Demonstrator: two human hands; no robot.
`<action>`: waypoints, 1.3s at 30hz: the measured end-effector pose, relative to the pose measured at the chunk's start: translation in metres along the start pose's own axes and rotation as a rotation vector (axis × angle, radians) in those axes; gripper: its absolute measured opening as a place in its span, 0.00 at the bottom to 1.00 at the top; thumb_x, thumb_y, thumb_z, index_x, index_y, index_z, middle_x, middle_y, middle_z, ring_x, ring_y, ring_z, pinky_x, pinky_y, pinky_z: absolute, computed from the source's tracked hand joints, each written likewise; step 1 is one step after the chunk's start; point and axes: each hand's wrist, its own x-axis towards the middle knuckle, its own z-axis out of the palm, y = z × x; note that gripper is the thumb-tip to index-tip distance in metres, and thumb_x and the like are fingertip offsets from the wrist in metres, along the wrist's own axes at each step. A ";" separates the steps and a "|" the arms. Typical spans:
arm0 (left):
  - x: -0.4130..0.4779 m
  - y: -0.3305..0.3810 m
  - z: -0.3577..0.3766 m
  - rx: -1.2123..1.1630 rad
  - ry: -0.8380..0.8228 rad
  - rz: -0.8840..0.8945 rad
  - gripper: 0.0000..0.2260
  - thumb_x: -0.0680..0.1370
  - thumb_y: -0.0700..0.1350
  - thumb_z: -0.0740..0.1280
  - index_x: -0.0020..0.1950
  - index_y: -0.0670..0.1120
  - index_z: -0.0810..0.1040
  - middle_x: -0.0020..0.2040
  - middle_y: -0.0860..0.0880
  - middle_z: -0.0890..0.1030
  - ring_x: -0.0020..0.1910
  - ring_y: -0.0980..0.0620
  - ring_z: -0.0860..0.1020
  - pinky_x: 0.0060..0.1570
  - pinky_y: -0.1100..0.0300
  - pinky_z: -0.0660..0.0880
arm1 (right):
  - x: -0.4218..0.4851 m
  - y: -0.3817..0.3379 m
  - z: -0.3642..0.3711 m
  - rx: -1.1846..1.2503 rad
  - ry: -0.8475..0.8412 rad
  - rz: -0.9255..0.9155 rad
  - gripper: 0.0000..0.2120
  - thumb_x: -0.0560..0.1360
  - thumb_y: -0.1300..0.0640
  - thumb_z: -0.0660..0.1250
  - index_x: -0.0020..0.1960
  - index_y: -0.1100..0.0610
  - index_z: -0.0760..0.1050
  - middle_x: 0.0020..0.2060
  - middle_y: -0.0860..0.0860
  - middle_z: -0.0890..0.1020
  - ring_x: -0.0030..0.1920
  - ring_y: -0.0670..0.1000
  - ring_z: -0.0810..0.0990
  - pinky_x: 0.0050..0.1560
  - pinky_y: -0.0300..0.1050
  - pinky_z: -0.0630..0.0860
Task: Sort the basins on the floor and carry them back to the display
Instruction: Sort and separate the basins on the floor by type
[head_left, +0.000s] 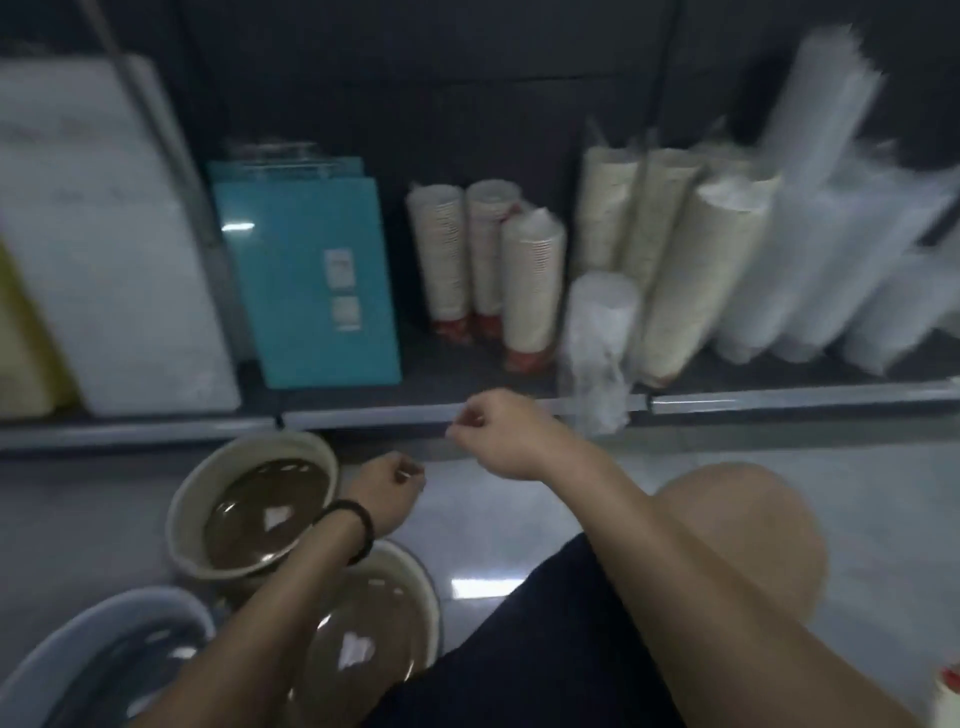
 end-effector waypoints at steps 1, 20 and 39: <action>-0.010 -0.029 -0.005 -0.054 -0.006 -0.067 0.04 0.75 0.49 0.70 0.45 0.50 0.81 0.45 0.45 0.85 0.46 0.41 0.85 0.51 0.48 0.82 | 0.007 -0.012 0.024 -0.048 -0.094 -0.003 0.13 0.81 0.45 0.67 0.58 0.52 0.83 0.52 0.50 0.84 0.51 0.53 0.82 0.47 0.46 0.75; -0.113 -0.336 0.056 -0.800 0.148 -1.007 0.28 0.61 0.48 0.73 0.58 0.40 0.78 0.47 0.39 0.83 0.41 0.41 0.82 0.41 0.51 0.81 | 0.042 -0.066 0.242 -0.335 -0.750 0.003 0.14 0.79 0.53 0.63 0.54 0.60 0.83 0.45 0.60 0.87 0.44 0.60 0.87 0.42 0.52 0.84; -0.125 -0.248 0.027 -1.302 0.276 -0.993 0.07 0.80 0.41 0.63 0.43 0.40 0.76 0.21 0.46 0.69 0.18 0.53 0.63 0.22 0.65 0.67 | 0.019 -0.025 0.184 -0.161 -0.455 0.178 0.08 0.83 0.53 0.63 0.55 0.53 0.79 0.46 0.54 0.86 0.47 0.53 0.87 0.54 0.55 0.85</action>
